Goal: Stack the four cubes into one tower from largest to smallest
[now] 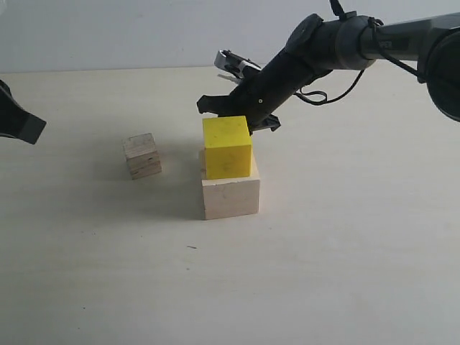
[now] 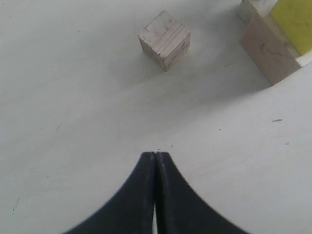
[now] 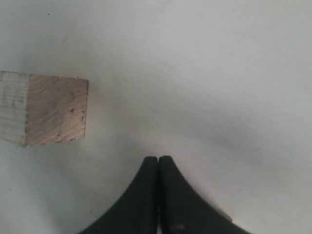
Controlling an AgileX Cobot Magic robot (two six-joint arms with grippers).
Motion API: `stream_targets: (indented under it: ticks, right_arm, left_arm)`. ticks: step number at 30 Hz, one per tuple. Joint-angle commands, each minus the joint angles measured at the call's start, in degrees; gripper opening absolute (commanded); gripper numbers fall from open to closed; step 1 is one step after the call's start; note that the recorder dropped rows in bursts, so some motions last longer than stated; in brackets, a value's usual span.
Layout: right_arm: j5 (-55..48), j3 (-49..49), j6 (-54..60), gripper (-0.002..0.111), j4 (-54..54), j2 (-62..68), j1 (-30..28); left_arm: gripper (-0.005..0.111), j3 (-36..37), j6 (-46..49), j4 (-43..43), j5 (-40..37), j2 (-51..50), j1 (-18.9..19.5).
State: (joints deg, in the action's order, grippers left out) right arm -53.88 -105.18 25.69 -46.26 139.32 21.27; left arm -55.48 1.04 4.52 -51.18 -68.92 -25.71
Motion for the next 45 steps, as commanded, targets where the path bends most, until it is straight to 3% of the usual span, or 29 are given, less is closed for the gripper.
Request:
stream_targets:
  ticks: [1, 28, 30, 34, 45]
  right_arm:
    - [0.1, 0.1, -2.6, 0.000, 3.2, -1.0, 0.0]
    - [-1.1, 0.1, -26.1, 0.000, 34.1, -6.2, 0.0]
    - [-0.5, 0.1, -22.6, 0.000, 31.1, -6.7, 0.0]
    - [0.1, 0.1, -6.2, 0.000, 9.5, -7.3, 0.0]
    - [2.9, 0.1, -0.1, 0.000, -0.3, -7.3, 0.0]
  left_arm:
    - [0.000, 0.2, 0.3, -0.4, 0.6, 0.4, 0.0]
    - [0.000, 0.2, 0.3, -0.4, 0.6, 0.4, 0.0]
    - [0.000, 0.2, 0.3, -0.4, 0.6, 0.4, 0.0]
    - [0.000, 0.2, 0.2, -1.0, 0.3, 0.5, 0.0]
    - [0.000, 0.3, -2.8, -1.2, -2.5, 3.1, 0.0]
